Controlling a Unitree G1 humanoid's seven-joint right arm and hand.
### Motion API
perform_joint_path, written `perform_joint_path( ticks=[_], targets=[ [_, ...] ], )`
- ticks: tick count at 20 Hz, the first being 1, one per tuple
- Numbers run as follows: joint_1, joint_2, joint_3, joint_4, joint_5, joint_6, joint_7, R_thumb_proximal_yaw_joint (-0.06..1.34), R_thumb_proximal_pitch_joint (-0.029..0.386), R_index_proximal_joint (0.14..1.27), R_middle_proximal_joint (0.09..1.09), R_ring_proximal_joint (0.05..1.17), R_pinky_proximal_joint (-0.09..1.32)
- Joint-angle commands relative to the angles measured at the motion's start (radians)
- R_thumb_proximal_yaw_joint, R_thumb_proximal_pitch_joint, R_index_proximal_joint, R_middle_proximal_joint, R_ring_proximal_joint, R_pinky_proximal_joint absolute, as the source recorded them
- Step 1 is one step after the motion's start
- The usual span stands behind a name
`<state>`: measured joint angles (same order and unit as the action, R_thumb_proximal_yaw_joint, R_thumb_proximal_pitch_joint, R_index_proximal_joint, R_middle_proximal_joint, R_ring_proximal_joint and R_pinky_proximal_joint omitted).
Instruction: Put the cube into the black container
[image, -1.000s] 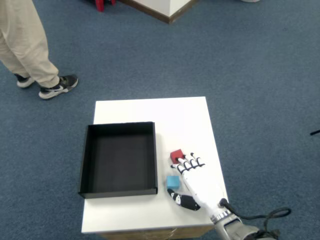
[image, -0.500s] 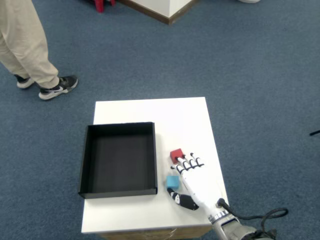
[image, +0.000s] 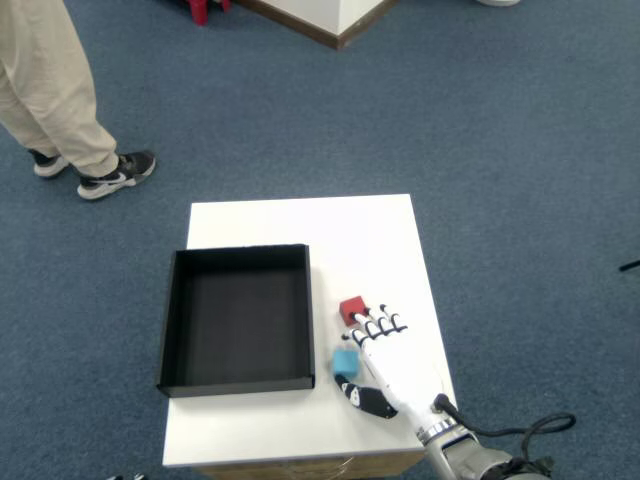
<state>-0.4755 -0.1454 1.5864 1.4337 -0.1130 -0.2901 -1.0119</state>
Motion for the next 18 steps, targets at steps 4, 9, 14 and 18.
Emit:
perform_joint_path(
  ticks=[4,9,14,18],
  targets=[
    [-0.038,-0.011,-0.006,0.008,0.001,0.019,0.034,0.70,0.083,0.51,0.22,0.17,-0.03],
    [-0.037,-0.011,-0.004,0.013,-0.001,0.039,0.064,0.69,0.085,0.51,0.22,0.16,-0.03],
    [-0.042,-0.012,-0.002,0.014,-0.005,0.055,0.077,0.67,0.090,0.52,0.22,0.16,-0.04],
    [-0.038,-0.011,-0.003,0.012,-0.004,0.063,0.094,0.67,0.093,0.52,0.22,0.16,-0.04]
  ],
)
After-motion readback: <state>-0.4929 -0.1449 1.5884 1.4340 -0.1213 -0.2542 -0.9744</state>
